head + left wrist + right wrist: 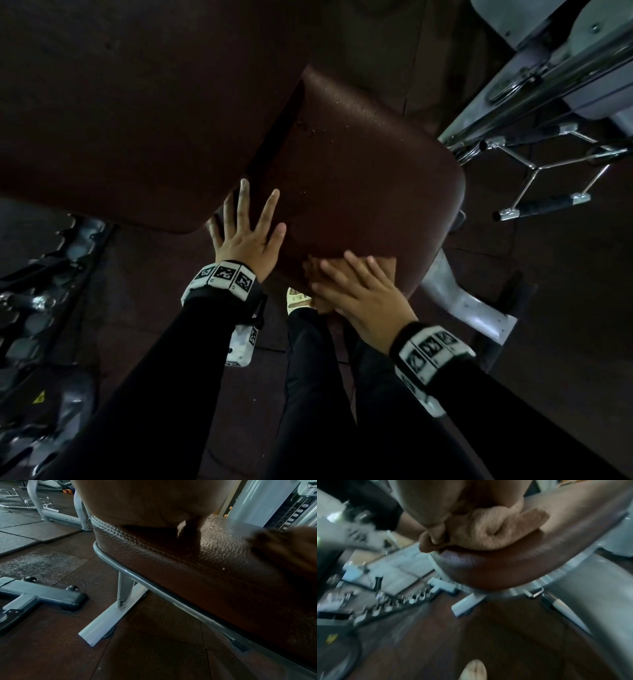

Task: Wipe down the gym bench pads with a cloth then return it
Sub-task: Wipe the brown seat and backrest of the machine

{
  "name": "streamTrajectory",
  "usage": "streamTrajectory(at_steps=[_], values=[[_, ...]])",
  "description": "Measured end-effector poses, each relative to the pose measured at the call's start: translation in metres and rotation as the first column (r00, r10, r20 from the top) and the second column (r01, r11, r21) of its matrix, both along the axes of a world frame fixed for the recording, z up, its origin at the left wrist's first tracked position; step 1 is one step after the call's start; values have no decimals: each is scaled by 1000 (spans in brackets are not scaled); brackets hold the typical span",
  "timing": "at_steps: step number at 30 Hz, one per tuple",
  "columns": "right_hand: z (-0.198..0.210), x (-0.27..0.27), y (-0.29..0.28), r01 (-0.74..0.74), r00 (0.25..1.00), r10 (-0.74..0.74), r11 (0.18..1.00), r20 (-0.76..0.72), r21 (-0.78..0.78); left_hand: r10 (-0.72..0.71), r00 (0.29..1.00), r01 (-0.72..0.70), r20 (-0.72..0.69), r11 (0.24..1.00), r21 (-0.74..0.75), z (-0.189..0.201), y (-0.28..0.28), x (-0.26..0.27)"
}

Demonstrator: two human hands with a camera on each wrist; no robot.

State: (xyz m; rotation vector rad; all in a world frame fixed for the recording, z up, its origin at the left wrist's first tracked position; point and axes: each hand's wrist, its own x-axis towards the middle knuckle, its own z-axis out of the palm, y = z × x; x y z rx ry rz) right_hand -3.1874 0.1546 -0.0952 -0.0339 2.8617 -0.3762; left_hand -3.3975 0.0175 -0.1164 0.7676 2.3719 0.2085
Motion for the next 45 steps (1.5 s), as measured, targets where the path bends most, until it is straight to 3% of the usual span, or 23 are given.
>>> streamTrajectory(at_steps=[3, 6, 9, 12, 15, 18, 25, 27, 30, 35, 41, 45], values=[[-4, 45, 11, -35, 999, 34, 999, 21, 20, 2, 1000, -2, 7, 1000, -3, 1, 1, 1], [2, 62, 36, 161, 983, -158, 987, 96, -18, 3, 1000, -3, 2, 1000, -1, 2, 2, 1], [9, 50, 59, 416, 904, -403, 907, 144, -69, 8, 1000, -8, 1, 1000, -5, 4, 1, 1], [7, 13, 68, 517, 855, -506, 850, 114, -103, 10, 1000, -10, 15, 1000, -13, 6, 3, 1], [6, -29, 54, 484, 875, -478, 870, 78, -92, 10, 1000, -9, 29, 999, -39, 8, 5, 0], [6, -46, 28, 347, 938, -344, 933, 49, -90, 18, 998, -15, 56, 998, -60, 11, 7, -1], [6, 18, 12, 113, 989, -110, 993, 96, -22, 40, 994, -34, 105, 997, -64, 11, 12, -1], [9, 33, 26, 148, 982, -144, 989, 123, -28, 31, 992, -24, 121, 998, -59, 8, 11, -3], [18, 33, 48, 314, 937, -300, 948, 179, -53, 18, 992, -12, 126, 999, -50, 6, 10, -3], [15, -6, 71, 469, 871, -454, 882, 191, -42, 41, 993, -37, 115, 999, -34, 4, 10, -2], [9, -93, 70, 462, 881, -452, 885, 143, -51, 51, 992, -47, 113, 998, -40, 4, 10, 0], [9, -122, 73, 421, 902, -410, 904, 133, -72, 56, 991, -51, 122, 998, -43, 3, 11, 0]])
